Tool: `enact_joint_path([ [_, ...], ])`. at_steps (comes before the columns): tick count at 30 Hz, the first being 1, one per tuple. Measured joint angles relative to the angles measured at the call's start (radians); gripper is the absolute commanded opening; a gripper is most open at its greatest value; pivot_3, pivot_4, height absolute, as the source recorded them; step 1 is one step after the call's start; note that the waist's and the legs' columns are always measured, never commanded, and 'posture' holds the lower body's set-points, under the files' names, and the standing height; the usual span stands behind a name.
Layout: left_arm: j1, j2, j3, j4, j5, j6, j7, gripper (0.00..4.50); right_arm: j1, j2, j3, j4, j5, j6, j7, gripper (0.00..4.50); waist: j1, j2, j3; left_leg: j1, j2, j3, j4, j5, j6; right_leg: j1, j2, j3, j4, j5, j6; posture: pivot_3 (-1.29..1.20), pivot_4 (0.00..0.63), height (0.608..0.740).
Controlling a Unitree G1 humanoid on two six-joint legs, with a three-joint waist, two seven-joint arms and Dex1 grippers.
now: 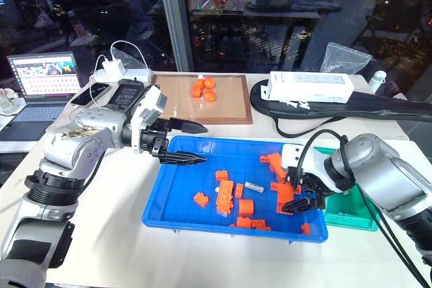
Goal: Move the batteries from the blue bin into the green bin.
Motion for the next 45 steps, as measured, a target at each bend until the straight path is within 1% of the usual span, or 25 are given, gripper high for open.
enact_joint_path([
  [2, 0.001, 0.0, 0.0, -0.003, 0.0, 0.001, 0.001, 4.5, 0.001, 0.029, -0.001, 0.002, -0.005, -0.001, -0.022, 4.05, 0.0, 0.0, 0.0, 0.0, 0.0, 0.0, 0.0, 0.0, 0.0, 0.0, 0.0, 0.0, 0.0, 0.0, 0.0, 0.0, 0.15, 0.699],
  [4, 0.002, 0.001, 0.0, -0.008, -0.001, 0.005, 0.001, 4.5, 0.001, 0.05, -0.008, 0.002, 0.03, 0.037, -0.019, 4.05, 0.0, 0.0, 0.0, 0.0, 0.0, 0.0, 0.0, 0.0, 0.0, 0.0, 0.0, 0.0, 0.0, 0.0, 0.0, 0.0, 0.15, 0.699],
  [8, 0.003, 0.005, 0.0, -0.012, -0.001, 0.015, 0.0, 4.5, 0.001, 0.044, -0.016, -0.007, 0.068, 0.06, 0.001, 4.05, 0.001, 0.0, 0.0, 0.0, 0.0, 0.0, 0.0, 0.0, 0.0, 0.0, 0.0, 0.0, 0.0, 0.0, 0.0, 0.0, 0.15, 0.699],
  [17, 0.003, 0.005, 0.0, -0.012, -0.003, 0.016, -0.002, 4.5, 0.001, 0.044, -0.046, -0.011, 0.087, 0.08, -0.03, 4.05, 0.001, 0.0, 0.0, 0.0, 0.0, 0.0, 0.0, 0.0, 0.0, 0.0, 0.0, 0.0, 0.0, 0.0, 0.0, 0.0, 0.15, 0.699],
  [21, 0.003, -0.028, -0.003, -0.012, -0.006, 0.019, 0.015, 4.5, 0.0, 0.047, -0.047, -0.015, 0.083, 0.078, -0.057, 4.05, 0.001, 0.0, 0.0, 0.0, 0.0, 0.0, 0.0, 0.0, 0.0, 0.0, 0.0, 0.0, 0.0, 0.0, 0.0, 0.0, 0.15, 0.699],
  [25, 0.008, -0.046, -0.037, -0.045, -0.008, 0.025, 0.012, 4.5, -0.018, 0.058, -0.069, -0.014, 0.113, 0.114, -0.069, 4.05, 0.0, 0.0, 0.0, 0.0, 0.0, 0.0, 0.0, 0.0, 0.0, 0.0, 0.0, 0.0, 0.0, 0.0, 0.0, 0.0, 0.15, 0.699],
  [26, 0.009, -0.049, -0.045, -0.049, -0.007, 0.024, 0.012, 4.25, -0.019, 0.058, -0.08, -0.013, 0.122, 0.122, -0.069, 4.32, 0.0, 0.0, 0.0, 0.0, 0.0, 0.0, 0.0, 0.0, 0.0, 0.0, 0.0, 0.0, 0.0, 0.0, 0.0, 0.0, 0.15, 0.699],
  [27, 0.011, -0.051, -0.051, -0.049, -0.005, 0.022, 0.012, 4.0, -0.021, 0.058, -0.086, -0.014, 0.127, 0.126, -0.069, 4.5, 0.0, 0.0, 0.0, 0.0, 0.0, 0.0, 0.0, 0.0, 0.0, 0.0, 0.0, 0.0, 0.0, 0.0, 0.0, 0.0, 0.15, 0.699],
  [28, 0.011, -0.055, -0.06, -0.047, 0.005, 0.016, 0.017, 3.78, -0.021, 0.058, -0.087, -0.013, 0.131, 0.129, -0.069, 4.5, 0.0, 0.0, 0.0, 0.0, 0.0, 0.0, 0.0, 0.0, 0.0, 0.0, 0.0, 0.0, 0.0, 0.0, 0.0, 0.0, 0.15, 0.699],
  [29, 0.011, -0.058, -0.071, -0.047, 0.018, 0.01, 0.019, 3.41, -0.021, 0.058, -0.087, -0.012, 0.136, 0.131, -0.07, 4.5, 0.0, 0.0, 0.0, 0.0, 0.0, 0.0, 0.0, 0.0, 0.0, 0.0, 0.0, 0.0, 0.0, 0.0, 0.0, 0.0, 0.15, 0.699],
  [30, 0.015, -0.057, -0.092, -0.045, 0.041, -0.01, 0.019, 3.16, -0.021, 0.058, -0.087, -0.012, 0.143, 0.133, -0.07, 4.5, 0.001, 0.0, 0.0, 0.0, 0.0, 0.0, 0.0, 0.0, 0.0, 0.0, 0.0, 0.0, 0.0, 0.0, 0.0, 0.0, 0.15, 0.699],
  [31, 0.022, -0.057, -0.116, -0.043, 0.067, -0.036, 0.016, 2.82, -0.021, 0.058, -0.088, -0.012, 0.148, 0.137, -0.071, 4.5, 0.001, 0.0, 0.0, 0.0, 0.0, 0.0, 0.0, 0.0, 0.0, 0.001, 0.0, 0.0, 0.0, 0.0, 0.0, 0.0, 0.15, 0.699],
  [33, 0.043, -0.066, -0.152, -0.03, 0.113, -0.098, 0.013, 2.82, -0.021, 0.065, -0.098, -0.007, 0.164, 0.15, -0.079, 4.5, 0.001, 0.0, 0.0, 0.0, 0.0, 0.0, 0.0, 0.0, 0.0, 0.0, 0.0, 0.0, 0.0, 0.0, 0.0, 0.0, 0.15, 0.699],
  [34, 0.051, -0.086, -0.162, -0.019, 0.13, -0.13, 0.015, 2.82, -0.021, 0.066, -0.1, -0.006, 0.169, 0.157, -0.084, 4.5, 0.002, 0.0, 0.0, 0.0, 0.0, 0.0, 0.0, 0.0, 0.0, 0.0, 0.0, 0.0, 0.0, 0.0, 0.0, 0.0, 0.15, 0.699],
  [37, 0.051, -0.13, -0.176, -0.007, 0.149, -0.202, 0.012, 2.82, -0.023, 0.07, -0.11, -0.005, 0.192, 0.172, -0.088, 4.5, 0.002, 0.0, 0.0, -0.001, 0.0, 0.0, 0.001, 0.0, 0.0, 0.0, 0.0, 0.0, 0.0, 0.0, 0.0, 0.0, 0.15, 0.699],
  [41, 0.041, -0.132, -0.183, 0.009, 0.159, -0.243, -0.03, 2.82, -0.025, 0.07, -0.121, -0.005, 0.204, 0.182, -0.096, 4.5, 0.0, 0.0, 0.0, -0.001, 0.0, -0.001, 0.001, 0.0, 0.0, 0.0, 0.0, 0.0, 0.0, 0.0, -0.001, 0.0, 0.15, 0.699],
  [45, 0.029, -0.134, -0.18, 0.042, 0.167, -0.249, -0.036, 2.82, -0.025, 0.069, -0.123, -0.006, 0.206, 0.188, -0.106, 4.5, 0.0, 0.0, 0.0, -0.001, 0.0, -0.001, 0.001, 0.0, 0.0, 0.0, 0.0, 0.0, 0.0, 0.0, 0.0, 0.0, 0.15, 0.699],
])
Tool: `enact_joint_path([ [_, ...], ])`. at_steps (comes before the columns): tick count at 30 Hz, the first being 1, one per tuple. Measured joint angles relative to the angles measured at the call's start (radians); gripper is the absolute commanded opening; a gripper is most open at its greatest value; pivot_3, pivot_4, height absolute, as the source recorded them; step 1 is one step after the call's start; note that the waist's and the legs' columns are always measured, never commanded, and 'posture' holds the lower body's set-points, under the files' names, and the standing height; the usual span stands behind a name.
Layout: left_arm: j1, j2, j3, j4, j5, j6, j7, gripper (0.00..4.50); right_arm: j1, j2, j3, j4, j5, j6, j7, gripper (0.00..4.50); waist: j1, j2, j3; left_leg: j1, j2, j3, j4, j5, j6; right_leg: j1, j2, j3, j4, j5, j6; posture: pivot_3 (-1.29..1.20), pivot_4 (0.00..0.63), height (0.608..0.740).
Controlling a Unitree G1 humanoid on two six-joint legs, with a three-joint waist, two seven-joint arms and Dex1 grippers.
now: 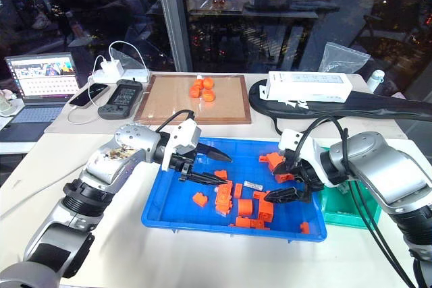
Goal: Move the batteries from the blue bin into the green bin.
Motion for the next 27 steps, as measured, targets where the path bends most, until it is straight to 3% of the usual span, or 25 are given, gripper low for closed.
enact_joint_path([
  [1, -0.001, -0.001, 0.008, 0.007, -0.004, 0.01, 0.005, 3.35, 0.0, 0.0, -0.002, -0.002, 0.003, 0.003, -0.001, 4.5, 0.0, 0.0, 0.0, 0.0, 0.0, 0.0, 0.0, 0.0, 0.0, 0.0, 0.0, 0.0, 0.0, 0.0, 0.0, 0.0, 0.15, 0.699],
  [5, -0.01, 0.007, 0.058, 0.037, -0.029, 0.058, 0.017, 4.47, -0.001, 0.0, -0.006, -0.013, 0.018, 0.014, -0.004, 4.5, 0.0, 0.0, 0.0, 0.0, 0.0, 0.0, 0.0, 0.0, 0.0, 0.0, 0.0, 0.0, 0.0, 0.0, 0.0, 0.0, 0.15, 0.699],
  [11, -0.014, 0.045, 0.115, 0.041, -0.066, 0.12, 0.017, 4.47, -0.082, 0.069, 0.058, 0.036, -0.034, -0.004, -0.052, 4.5, -0.006, 0.0, 0.0, 0.0, 0.0, -0.001, 0.0, 0.0, 0.0, 0.0, 0.0, 0.0, 0.0, 0.0, 0.0, 0.0, 0.15, 0.699],
  [18, 0.014, 0.131, 0.145, 0.01, -0.069, 0.179, 0.017, 4.47, -0.161, 0.217, 0.183, 0.236, -0.166, -0.086, -0.116, 4.5, -0.01, 0.0, 0.0, 0.0, 0.0, 0.0, 0.0, 0.0, 0.0, -0.001, 0.0, 0.0, 0.001, 0.0, 0.0, 0.0, 0.15, 0.699],
  [26, 0.065, 0.182, 0.157, -0.059, -0.069, 0.224, 0.046, 4.47, -0.137, 0.304, 0.283, 0.368, -0.286, -0.184, -0.146, 4.5, -0.002, 0.0, 0.0, -0.001, 0.0, 0.003, 0.0, 0.0, 0.0, -0.001, 0.0, -0.002, 0.002, 0.0, 0.0, 0.0, 0.15, 0.699],
  [27, 0.072, 0.192, 0.157, -0.069, -0.069, 0.226, 0.049, 4.49, -0.131, 0.307, 0.284, 0.373, -0.292, -0.19, -0.149, 4.24, -0.002, 0.0, 0.0, -0.001, 0.0, 0.003, 0.0, 0.0, 0.0, -0.001, 0.0, -0.002, 0.002, 0.0, 0.0, 0.0, 0.15, 0.699],
])
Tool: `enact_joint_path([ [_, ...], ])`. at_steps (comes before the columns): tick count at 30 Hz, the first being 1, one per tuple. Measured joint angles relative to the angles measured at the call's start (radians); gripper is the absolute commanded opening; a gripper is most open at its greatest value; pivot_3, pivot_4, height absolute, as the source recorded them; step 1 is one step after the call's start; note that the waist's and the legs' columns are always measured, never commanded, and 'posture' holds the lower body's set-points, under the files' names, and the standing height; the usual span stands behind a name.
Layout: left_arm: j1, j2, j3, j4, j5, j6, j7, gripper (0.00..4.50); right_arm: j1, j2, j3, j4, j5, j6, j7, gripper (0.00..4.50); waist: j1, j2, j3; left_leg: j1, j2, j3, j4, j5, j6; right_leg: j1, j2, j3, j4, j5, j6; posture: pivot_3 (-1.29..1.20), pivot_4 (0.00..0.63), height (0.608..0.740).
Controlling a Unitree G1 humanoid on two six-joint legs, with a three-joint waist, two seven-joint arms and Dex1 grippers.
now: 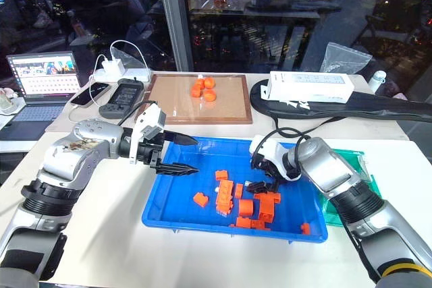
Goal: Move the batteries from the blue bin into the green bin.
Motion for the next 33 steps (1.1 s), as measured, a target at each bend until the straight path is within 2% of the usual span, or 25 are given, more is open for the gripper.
enact_joint_path([
  [2, 0.009, 0.012, 0.003, -0.009, 0.0, 0.0, 0.005, 4.5, 0.007, 0.001, 0.0, 0.001, -0.007, -0.003, 0.0, 3.82, 0.0, 0.0, 0.0, 0.0, 0.0, 0.0, 0.0, 0.0, 0.0, 0.0, 0.0, 0.0, 0.0, 0.0, 0.0, 0.0, 0.15, 0.699],
  [4, 0.014, 0.018, 0.003, -0.012, 0.001, 0.0, 0.008, 4.5, 0.01, 0.002, 0.0, 0.001, -0.019, -0.009, 0.0, 3.2, 0.0, 0.0, 0.0, 0.0, 0.0, 0.0, 0.0, 0.0, 0.0, 0.0, 0.0, 0.0, 0.001, 0.0, 0.0, 0.0, 0.15, 0.699],
  [12, 0.013, 0.017, 0.002, -0.019, 0.001, 0.0, 0.018, 4.5, 0.028, 0.014, -0.012, -0.003, -0.063, -0.052, -0.008, 0.35, 0.001, 0.0, 0.0, 0.0, 0.0, 0.0, 0.004, 0.0, 0.0, 0.0, 0.0, -0.001, 0.006, -0.001, -0.001, 0.0, 0.15, 0.699],
  [13, 0.013, 0.016, 0.001, -0.019, 0.001, 0.0, 0.018, 4.5, 0.03, 0.013, -0.017, -0.014, -0.063, -0.047, -0.007, 0.24, 0.001, 0.0, 0.0, 0.0, 0.0, 0.0, 0.004, 0.0, 0.0, 0.0, 0.0, -0.001, 0.007, -0.001, -0.001, 0.0, 0.15, 0.699],
  [18, 0.003, 0.019, 0.001, 0.006, -0.003, 0.001, -0.003, 4.5, 0.019, -0.041, -0.118, -0.126, -0.015, 0.045, 0.003, 0.24, 0.002, 0.0, 0.0, 0.0, 0.0, 0.0, 0.004, 0.0, 0.0, -0.001, 0.0, -0.001, 0.007, -0.001, -0.002, 0.0, 0.15, 0.699],
  [21, -0.022, 0.019, 0.024, 0.036, -0.028, 0.005, -0.016, 4.5, -0.014, -0.113, -0.23, -0.199, 0.033, 0.135, 0.011, 0.24, 0.003, 0.0, 0.001, -0.001, 0.0, -0.001, 0.005, 0.0, 0.0, -0.001, 0.0, -0.002, 0.006, -0.002, -0.002, 0.0, 0.15, 0.699],
  [25, -0.055, -0.007, 0.033, 0.043, -0.071, 0.025, -0.033, 4.5, 0.011, -0.269, -0.379, -0.25, 0.072, 0.215, 0.015, 0.24, 0.011, 0.0, 0.001, -0.001, 0.0, -0.001, 0.004, 0.0, 0.0, -0.001, -0.002, -0.006, 0.004, -0.003, -0.003, 0.0, 0.15, 0.699],
  [28, -0.081, -0.042, 0.023, 0.062, -0.076, 0.021, -0.042, 4.5, 0.095, -0.377, -0.483, -0.252, 0.078, 0.231, 0.014, 0.24, 0.009, 0.0, 0.001, -0.001, 0.0, -0.002, 0.004, -0.001, 0.0, 0.001, -0.003, -0.006, 0.003, -0.004, -0.005, 0.0, 0.15, 0.699],
  [33, -0.111, -0.08, -0.007, 0.096, -0.072, -0.002, -0.057, 4.5, 0.296, -0.427, -0.561, -0.258, 0.092, 0.232, 0.007, 0.24, -0.003, 0.001, 0.001, -0.001, 0.0, -0.003, 0.003, 0.0, 0.0, 0.0, -0.001, -0.004, 0.006, -0.004, -0.004, 0.0, 0.15, 0.699],
])
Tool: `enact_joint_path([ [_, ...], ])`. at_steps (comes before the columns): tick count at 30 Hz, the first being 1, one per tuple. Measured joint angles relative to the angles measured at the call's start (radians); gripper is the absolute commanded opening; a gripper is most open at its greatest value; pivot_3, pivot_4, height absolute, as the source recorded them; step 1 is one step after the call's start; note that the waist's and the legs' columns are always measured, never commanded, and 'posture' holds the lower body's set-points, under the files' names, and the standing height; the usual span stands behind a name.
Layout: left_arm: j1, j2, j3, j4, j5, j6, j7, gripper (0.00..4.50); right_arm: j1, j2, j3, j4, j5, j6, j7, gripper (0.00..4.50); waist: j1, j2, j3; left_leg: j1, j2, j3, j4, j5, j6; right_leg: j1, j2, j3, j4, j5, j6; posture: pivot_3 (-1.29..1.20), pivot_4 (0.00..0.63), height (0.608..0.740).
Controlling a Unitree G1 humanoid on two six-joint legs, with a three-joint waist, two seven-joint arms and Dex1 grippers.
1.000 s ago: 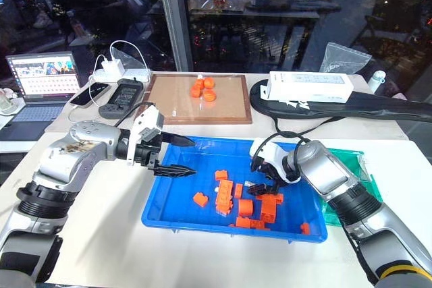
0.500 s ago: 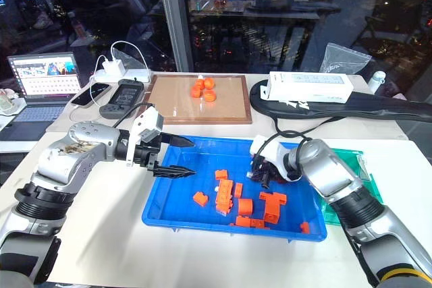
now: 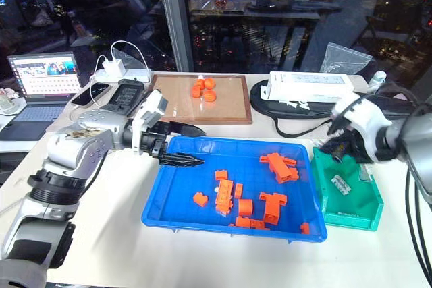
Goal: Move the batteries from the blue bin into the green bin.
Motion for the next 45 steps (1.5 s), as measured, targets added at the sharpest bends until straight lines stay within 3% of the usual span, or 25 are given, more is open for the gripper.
enact_joint_path([
  [4, -0.002, -0.002, -0.002, 0.016, 0.008, -0.004, -0.006, 4.5, 0.114, -0.001, -0.01, 0.009, -0.002, -0.008, -0.03, 0.24, -0.005, 0.001, 0.0, 0.0, 0.0, -0.001, 0.0, 0.0, 0.0, 0.0, 0.001, 0.0, 0.001, 0.0, 0.0, 0.0, 0.15, 0.699],
  [6, -0.002, -0.002, -0.002, 0.016, 0.008, -0.004, -0.008, 4.5, 0.138, -0.001, -0.01, 0.009, -0.004, -0.023, -0.048, 1.25, -0.006, 0.001, 0.0, 0.001, 0.0, -0.002, 0.0, 0.0, 0.0, 0.0, 0.001, 0.0, 0.001, 0.0, 0.001, 0.0, 0.15, 0.699],
  [7, -0.002, -0.002, -0.002, 0.016, 0.009, -0.004, -0.008, 4.5, 0.147, -0.001, -0.01, 0.011, -0.009, -0.031, -0.056, 1.41, -0.006, 0.001, 0.0, 0.001, 0.0, -0.002, 0.001, 0.0, 0.0, 0.001, 0.001, 0.0, 0.001, -0.001, 0.002, 0.0, 0.15, 0.699],
  [11, -0.001, 0.005, -0.002, 0.014, 0.012, -0.003, -0.009, 4.5, 0.146, -0.001, -0.01, 0.028, -0.009, -0.045, -0.065, 2.9, -0.005, 0.001, 0.0, 0.001, 0.0, -0.002, 0.001, 0.0, 0.0, 0.001, 0.001, 0.0, 0.001, -0.002, 0.002, 0.0, 0.15, 0.699],
  [16, 0.009, 0.023, 0.0, 0.011, 0.013, -0.001, -0.006, 4.5, 0.042, -0.055, 0.005, 0.049, -0.009, -0.064, -0.054, 4.46, -0.006, 0.003, 0.001, 0.001, 0.0, -0.002, 0.0, 0.0, 0.0, 0.0, 0.0, 0.001, 0.001, -0.002, 0.002, 0.0, 0.15, 0.699],
  [20, 0.03, 0.053, 0.003, 0.005, 0.013, 0.0, -0.004, 4.5, -0.129, -0.032, 0.037, 0.019, 0.01, -0.066, -0.034, 4.46, -0.016, 0.002, 0.001, 0.001, 0.0, -0.002, -0.001, 0.0, 0.0, 0.0, 0.001, 0.001, 0.001, -0.002, 0.001, 0.0, 0.15, 0.699],
  [24, 0.051, 0.083, 0.013, -0.013, 0.013, 0.002, 0.008, 4.5, -0.274, 0.112, 0.12, -0.095, 0.102, -0.036, -0.01, 4.46, -0.019, 0.002, 0.002, 0.002, 0.0, -0.005, -0.002, 0.0, 0.0, 0.0, 0.002, 0.0, 0.001, -0.002, 0.0, 0.0, 0.15, 0.699],
  [33, 0.128, 0.153, 0.058, -0.092, -0.005, 0.045, 0.04, 4.5, -0.298, 0.319, 0.45, -0.13, 0.077, -0.082, -0.012, 4.46, -0.003, 0.001, 0.002, 0.0, 0.0, -0.003, -0.001, 0.0, 0.0, -0.001, 0.0, -0.001, 0.001, -0.002, 0.0, 0.0, 0.15, 0.699],
  [45, 0.207, 0.206, 0.103, -0.204, -0.046, 0.107, 0.068, 4.5, -0.313, 0.477, 0.594, -0.072, -0.003, -0.138, -0.024, 4.46, -0.003, 0.0, 0.002, 0.001, 0.0, -0.002, 0.0, 0.0, 0.0, -0.001, 0.001, -0.003, 0.003, -0.002, -0.001, 0.0, 0.15, 0.699],
])
